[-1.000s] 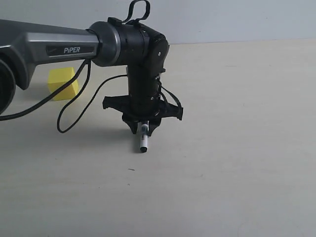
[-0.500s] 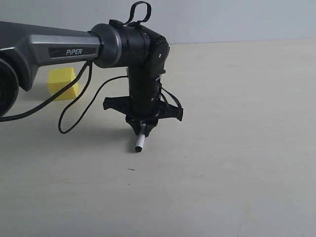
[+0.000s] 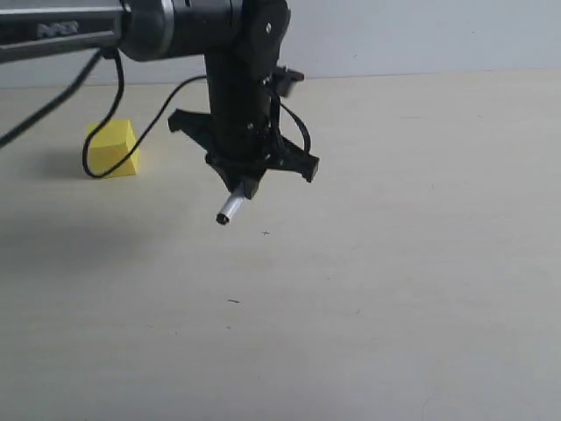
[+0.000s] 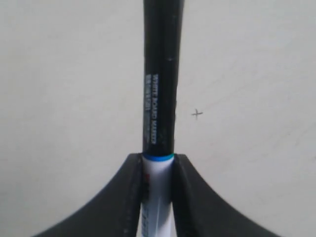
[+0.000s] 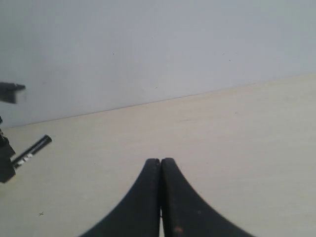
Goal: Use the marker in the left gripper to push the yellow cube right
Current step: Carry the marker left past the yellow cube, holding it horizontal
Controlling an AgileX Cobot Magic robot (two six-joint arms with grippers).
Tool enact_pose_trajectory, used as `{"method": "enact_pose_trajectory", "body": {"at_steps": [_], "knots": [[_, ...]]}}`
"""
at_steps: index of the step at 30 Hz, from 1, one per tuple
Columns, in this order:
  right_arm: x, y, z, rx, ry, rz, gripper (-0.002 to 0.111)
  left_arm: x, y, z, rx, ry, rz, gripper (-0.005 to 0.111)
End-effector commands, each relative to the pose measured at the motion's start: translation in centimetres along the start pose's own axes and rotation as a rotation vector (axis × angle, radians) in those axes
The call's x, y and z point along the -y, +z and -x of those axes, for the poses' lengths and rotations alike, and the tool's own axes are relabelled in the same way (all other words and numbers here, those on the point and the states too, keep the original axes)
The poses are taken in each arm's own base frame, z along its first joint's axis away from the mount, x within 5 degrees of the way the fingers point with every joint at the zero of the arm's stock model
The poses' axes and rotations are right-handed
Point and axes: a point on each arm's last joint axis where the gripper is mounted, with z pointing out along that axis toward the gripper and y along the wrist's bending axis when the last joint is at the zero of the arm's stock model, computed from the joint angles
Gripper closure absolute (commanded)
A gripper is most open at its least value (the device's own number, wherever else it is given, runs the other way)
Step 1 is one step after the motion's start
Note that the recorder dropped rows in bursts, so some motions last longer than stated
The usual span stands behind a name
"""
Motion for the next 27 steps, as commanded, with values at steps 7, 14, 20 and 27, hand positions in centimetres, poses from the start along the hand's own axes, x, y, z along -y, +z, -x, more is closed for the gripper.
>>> {"method": "enact_pose_trajectory", "body": {"at_steps": [7, 14, 20, 27], "knots": [[0.0, 0.0, -0.1, 0.005, 0.002, 0.0, 0.108, -5.0, -9.3, -5.6, 0.169, 0.11, 0.25, 0.107], [0.0, 0.0, -0.1, 0.005, 0.002, 0.0, 0.108, -13.9, -8.5, -12.4, 0.036, -0.031, 0.393, 0.107], [0.0, 0.0, -0.1, 0.005, 0.002, 0.0, 0.108, -22.4, -3.2, -15.4, -0.106, -0.205, 0.441, 0.107], [0.0, 0.0, -0.1, 0.005, 0.002, 0.0, 0.108, -27.2, 1.1, -12.5, 0.023, 0.167, 0.418, 0.107]]}}
